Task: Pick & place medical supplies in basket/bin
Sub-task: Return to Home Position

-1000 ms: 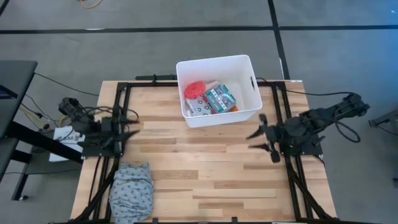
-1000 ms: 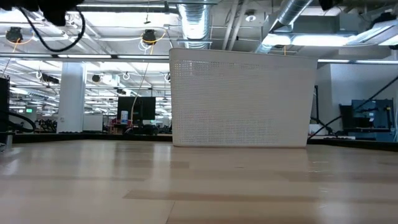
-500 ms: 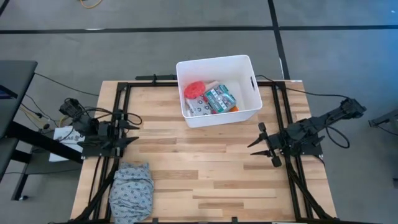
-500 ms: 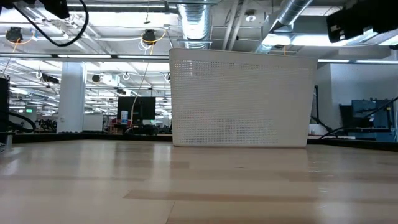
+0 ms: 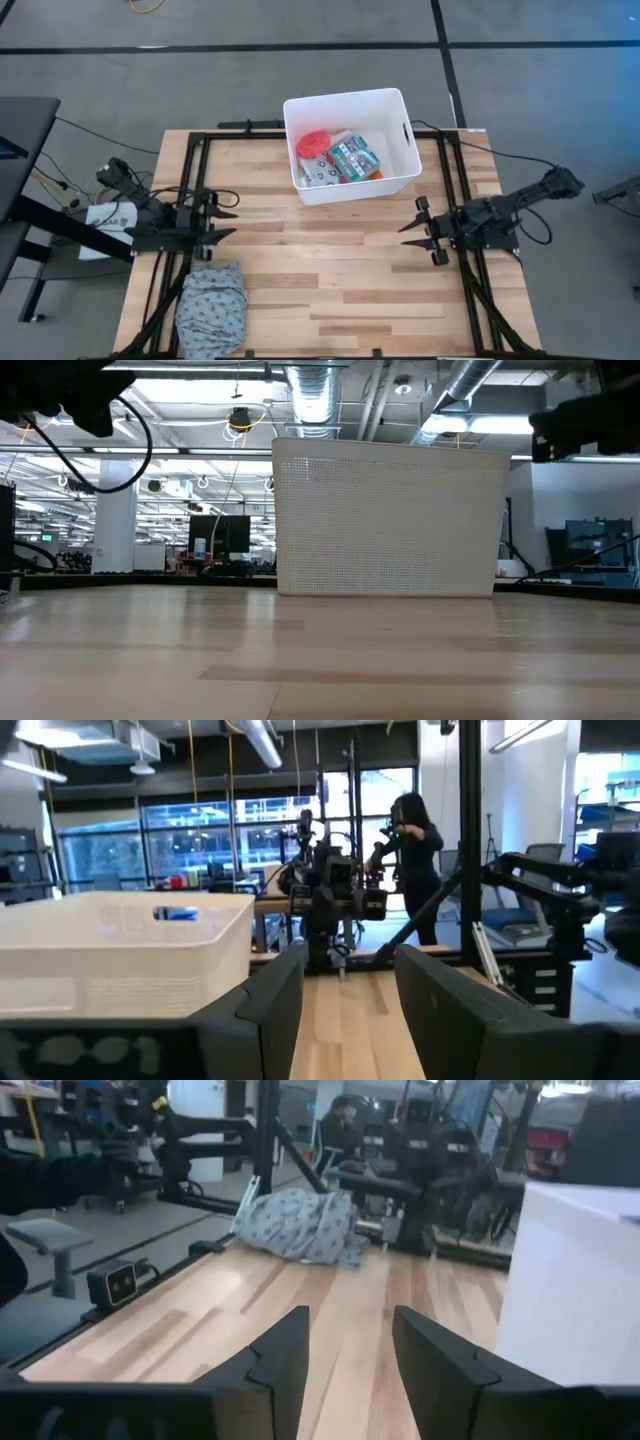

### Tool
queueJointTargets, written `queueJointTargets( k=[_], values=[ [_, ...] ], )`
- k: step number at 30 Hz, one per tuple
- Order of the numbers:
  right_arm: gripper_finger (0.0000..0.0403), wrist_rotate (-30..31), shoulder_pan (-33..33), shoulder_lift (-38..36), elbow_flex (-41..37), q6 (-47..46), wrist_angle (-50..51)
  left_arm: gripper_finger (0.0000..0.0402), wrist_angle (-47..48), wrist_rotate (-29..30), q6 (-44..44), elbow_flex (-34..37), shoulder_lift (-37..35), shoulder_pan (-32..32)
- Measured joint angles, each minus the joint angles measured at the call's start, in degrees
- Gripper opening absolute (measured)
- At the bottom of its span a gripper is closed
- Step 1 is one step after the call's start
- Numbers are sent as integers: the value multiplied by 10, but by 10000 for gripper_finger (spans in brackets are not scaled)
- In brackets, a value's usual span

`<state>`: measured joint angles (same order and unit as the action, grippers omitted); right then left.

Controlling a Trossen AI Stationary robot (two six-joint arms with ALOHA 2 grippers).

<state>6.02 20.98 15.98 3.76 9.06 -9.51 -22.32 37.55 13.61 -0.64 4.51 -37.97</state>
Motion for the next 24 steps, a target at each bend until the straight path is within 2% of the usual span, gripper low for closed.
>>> queueJointTargets(
  k=[8, 11, 17, 24],
  values=[
    [143, 1, -31, -7, -31, -1, 5, 151, 56, 15, -26, 1, 0, 1],
    [144, 1, -42, -7, -31, -5, 30, 151, 96, 28, -80, 1, 0, 1],
    [138, 1, -56, -7, -31, -34, 40, 151, 170, 13, -190, 1, 0, 1],
    [139, 1, -61, -6, -31, -35, 48, 151, 170, 22, -159, 2, 5, 1]
  ],
)
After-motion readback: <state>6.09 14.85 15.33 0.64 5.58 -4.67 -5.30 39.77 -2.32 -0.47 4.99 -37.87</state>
